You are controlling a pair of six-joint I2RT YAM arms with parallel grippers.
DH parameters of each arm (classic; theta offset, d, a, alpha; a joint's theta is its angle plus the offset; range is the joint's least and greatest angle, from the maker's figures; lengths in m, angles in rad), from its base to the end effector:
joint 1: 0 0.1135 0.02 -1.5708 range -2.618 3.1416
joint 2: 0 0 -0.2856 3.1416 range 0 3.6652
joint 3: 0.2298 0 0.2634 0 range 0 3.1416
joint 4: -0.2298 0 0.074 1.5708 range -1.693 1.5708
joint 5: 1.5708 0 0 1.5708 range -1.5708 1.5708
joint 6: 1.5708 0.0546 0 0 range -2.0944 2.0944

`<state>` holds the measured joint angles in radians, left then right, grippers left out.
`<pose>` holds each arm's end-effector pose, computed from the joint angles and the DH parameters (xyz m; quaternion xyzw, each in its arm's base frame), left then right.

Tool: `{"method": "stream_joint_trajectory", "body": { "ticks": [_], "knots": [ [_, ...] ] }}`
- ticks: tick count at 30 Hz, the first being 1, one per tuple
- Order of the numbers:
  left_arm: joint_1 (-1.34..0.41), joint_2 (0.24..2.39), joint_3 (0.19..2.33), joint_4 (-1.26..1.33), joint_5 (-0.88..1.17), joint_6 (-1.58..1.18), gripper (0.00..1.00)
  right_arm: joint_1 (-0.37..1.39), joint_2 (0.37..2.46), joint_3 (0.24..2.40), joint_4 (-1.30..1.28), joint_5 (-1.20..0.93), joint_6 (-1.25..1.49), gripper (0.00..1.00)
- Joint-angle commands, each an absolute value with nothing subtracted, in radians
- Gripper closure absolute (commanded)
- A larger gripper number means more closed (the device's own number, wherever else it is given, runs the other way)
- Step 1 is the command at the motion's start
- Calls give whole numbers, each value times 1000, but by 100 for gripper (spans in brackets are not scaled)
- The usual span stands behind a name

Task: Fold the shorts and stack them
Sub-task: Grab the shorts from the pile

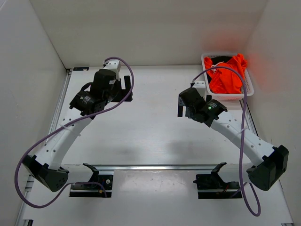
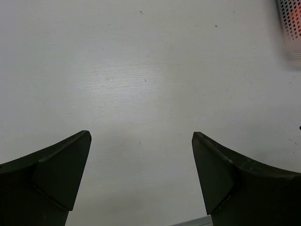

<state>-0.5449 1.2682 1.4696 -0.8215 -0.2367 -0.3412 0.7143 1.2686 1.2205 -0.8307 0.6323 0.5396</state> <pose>0.2440 -0.1329 0.4224 0.0360 0.8838 -0.1000 0.4556 0.2247 0.1521 0.3429 0.0270 0.8999 -0.0478 0.4326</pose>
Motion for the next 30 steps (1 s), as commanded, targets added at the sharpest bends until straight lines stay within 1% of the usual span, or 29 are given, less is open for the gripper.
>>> {"method": "stream_joint_trajectory", "body": {
  "ticks": [1,4,7,9,12,13,15,16,17,18,19,20,21,22,23,24,25,26,27,29,30],
  "knots": [
    [-529,1243,1483,-801,-192,-327,0,712,1237,1226,-815,669,549,0],
    [-509,1232,1465,-801,-192,-350,0,712,1236,1226,-815,678,549,0],
    [-465,1221,1451,-801,-89,-350,0,712,1236,1226,-815,696,549,0],
    [-454,1244,1428,-801,-66,-350,0,669,1246,1217,-802,709,539,0],
    [-408,1265,1417,-801,-75,-393,0,519,1276,1233,-735,629,502,0],
    [-394,1266,1408,-811,-75,-403,0,406,1307,1252,-709,533,502,0],
    [-368,1275,1408,-811,-10,-385,0,287,1350,1311,-674,406,492,0],
    [-348,1275,1398,-811,4,-385,0,203,1405,1330,-655,359,511,0],
    [-348,1288,1397,-811,15,-385,0,177,1437,1357,-629,335,534,0],
    [-348,1310,1397,-811,26,-385,0,161,1474,1389,-629,357,551,2],
    [-348,1324,1407,-811,26,-385,0,141,1549,1469,-629,385,566,4],
    [-348,1337,1407,-811,26,-385,0,130,1587,1509,-640,396,575,4],
    [-348,1347,1407,-811,26,-385,0,117,1621,1550,-640,396,587,7],
    [-339,1359,1416,-811,17,-385,0,70,1722,1625,-640,411,597,9],
    [-339,1359,1416,-811,17,-385,0,49,1758,1716,-640,411,606,9],
    [-330,1368,1416,-811,17,-385,0,26,1796,1771,-676,364,606,9],
    [-330,1368,1416,-811,17,-385,0,-13,1878,1828,-701,354,606,9],
    [-321,1382,1416,-811,17,-376,0,-29,1919,1876,-712,354,595,8],
    [-321,1382,1426,-811,-1,-376,0,-41,1955,1960,-712,344,595,8],
    [-311,1382,1427,-811,-54,-390,0,-61,2070,2050,-712,344,572,8],
    [-311,1391,1427,-802,-67,-399,0,-61,2160,2104,-724,344,540,8]
  ]
}}
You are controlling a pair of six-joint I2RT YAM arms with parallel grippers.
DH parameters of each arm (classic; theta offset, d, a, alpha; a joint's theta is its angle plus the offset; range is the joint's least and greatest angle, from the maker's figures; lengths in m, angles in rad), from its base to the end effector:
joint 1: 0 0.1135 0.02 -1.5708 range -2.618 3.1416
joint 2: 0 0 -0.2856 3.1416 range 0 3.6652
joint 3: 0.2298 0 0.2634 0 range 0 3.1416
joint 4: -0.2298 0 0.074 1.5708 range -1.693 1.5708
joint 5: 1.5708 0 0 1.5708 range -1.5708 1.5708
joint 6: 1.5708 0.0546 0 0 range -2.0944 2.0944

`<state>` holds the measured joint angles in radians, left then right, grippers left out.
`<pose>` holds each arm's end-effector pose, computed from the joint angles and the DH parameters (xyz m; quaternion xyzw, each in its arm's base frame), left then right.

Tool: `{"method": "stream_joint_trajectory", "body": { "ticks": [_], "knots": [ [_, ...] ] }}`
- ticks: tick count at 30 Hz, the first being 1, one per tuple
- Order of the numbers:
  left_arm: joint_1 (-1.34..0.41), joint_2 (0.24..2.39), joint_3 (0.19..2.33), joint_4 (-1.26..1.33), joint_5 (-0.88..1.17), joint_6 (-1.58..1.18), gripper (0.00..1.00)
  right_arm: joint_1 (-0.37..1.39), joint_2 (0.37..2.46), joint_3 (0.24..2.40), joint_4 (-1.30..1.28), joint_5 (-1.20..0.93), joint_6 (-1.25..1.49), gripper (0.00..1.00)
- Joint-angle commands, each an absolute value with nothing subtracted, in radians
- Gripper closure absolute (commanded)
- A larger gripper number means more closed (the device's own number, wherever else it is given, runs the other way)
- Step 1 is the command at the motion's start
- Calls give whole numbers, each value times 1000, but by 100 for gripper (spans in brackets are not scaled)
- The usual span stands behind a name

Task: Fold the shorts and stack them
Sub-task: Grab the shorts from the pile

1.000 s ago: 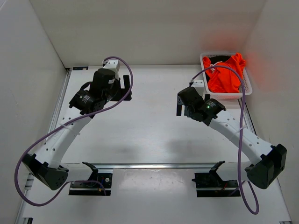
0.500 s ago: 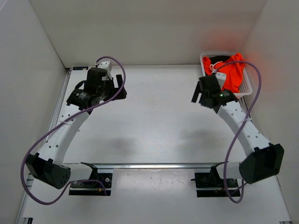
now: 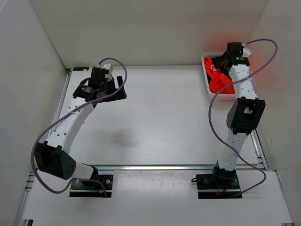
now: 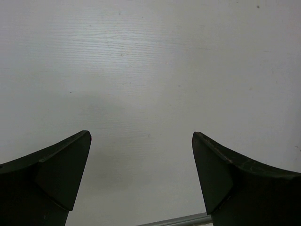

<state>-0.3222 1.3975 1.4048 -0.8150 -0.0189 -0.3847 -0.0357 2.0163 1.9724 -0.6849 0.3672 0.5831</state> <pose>0.2997 -0.0990 0.3638 -0.0325 0.9275 -0.1207 0.3524 0.4941 -0.0373 0.3367 0.3443 0.8320 -0.0518 0.4319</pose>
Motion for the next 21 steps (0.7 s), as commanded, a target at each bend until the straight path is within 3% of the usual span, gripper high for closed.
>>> {"method": "stream_joint_trajectory", "body": {
  "ticks": [1,5,11,17,18,21],
  "knots": [
    [-311,1391,1427,-793,-81,-399,0,-70,2207,2229,-739,344,540,8],
    [-302,1459,1457,-793,-101,-390,0,-90,2402,2458,-779,322,529,13],
    [-270,1546,1479,-793,-6,-402,0,-100,2510,2491,-657,284,518,28],
    [-270,1597,1489,-784,-17,-402,0,-100,2487,2491,-637,259,518,75],
    [-270,1597,1489,-784,-17,-402,0,-100,2473,2476,-637,259,518,89],
    [-270,1586,1489,-784,-8,-402,0,-100,2383,2412,-637,259,531,100]
  ]
}}
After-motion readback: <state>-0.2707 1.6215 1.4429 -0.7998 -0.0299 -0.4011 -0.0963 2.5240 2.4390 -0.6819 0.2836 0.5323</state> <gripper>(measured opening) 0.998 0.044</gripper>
